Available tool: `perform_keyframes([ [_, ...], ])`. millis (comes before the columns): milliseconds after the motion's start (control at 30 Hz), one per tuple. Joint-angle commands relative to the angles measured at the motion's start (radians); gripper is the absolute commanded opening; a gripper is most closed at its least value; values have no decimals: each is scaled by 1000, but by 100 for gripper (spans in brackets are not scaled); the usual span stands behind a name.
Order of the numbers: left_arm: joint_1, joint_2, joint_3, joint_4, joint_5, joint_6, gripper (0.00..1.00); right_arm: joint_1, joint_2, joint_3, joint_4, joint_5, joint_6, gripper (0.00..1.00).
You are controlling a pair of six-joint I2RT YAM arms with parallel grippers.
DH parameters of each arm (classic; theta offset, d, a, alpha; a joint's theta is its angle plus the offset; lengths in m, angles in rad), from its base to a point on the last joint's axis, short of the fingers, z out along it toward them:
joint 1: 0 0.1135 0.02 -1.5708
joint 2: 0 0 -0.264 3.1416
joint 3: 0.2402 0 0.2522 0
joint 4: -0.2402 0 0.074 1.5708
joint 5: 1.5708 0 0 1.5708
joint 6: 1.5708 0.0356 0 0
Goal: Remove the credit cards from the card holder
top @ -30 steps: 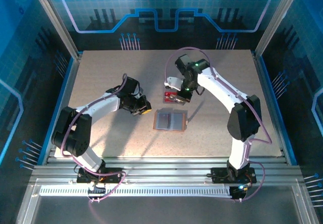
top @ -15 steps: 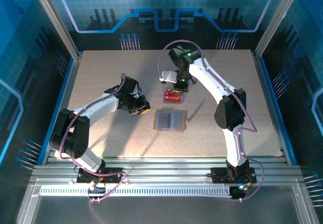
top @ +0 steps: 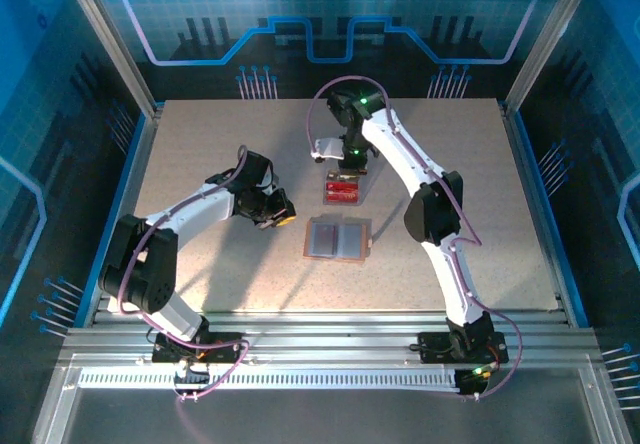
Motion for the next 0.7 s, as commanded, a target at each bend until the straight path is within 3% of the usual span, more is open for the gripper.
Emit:
perform_keyframes([
  [0, 10, 28, 36, -36, -6, 21, 12, -14, 25, 40, -28, 10, -50, 0],
  [667, 10, 57, 59, -55, -14, 17, 12, -22, 86, 67, 10, 28, -112, 0],
])
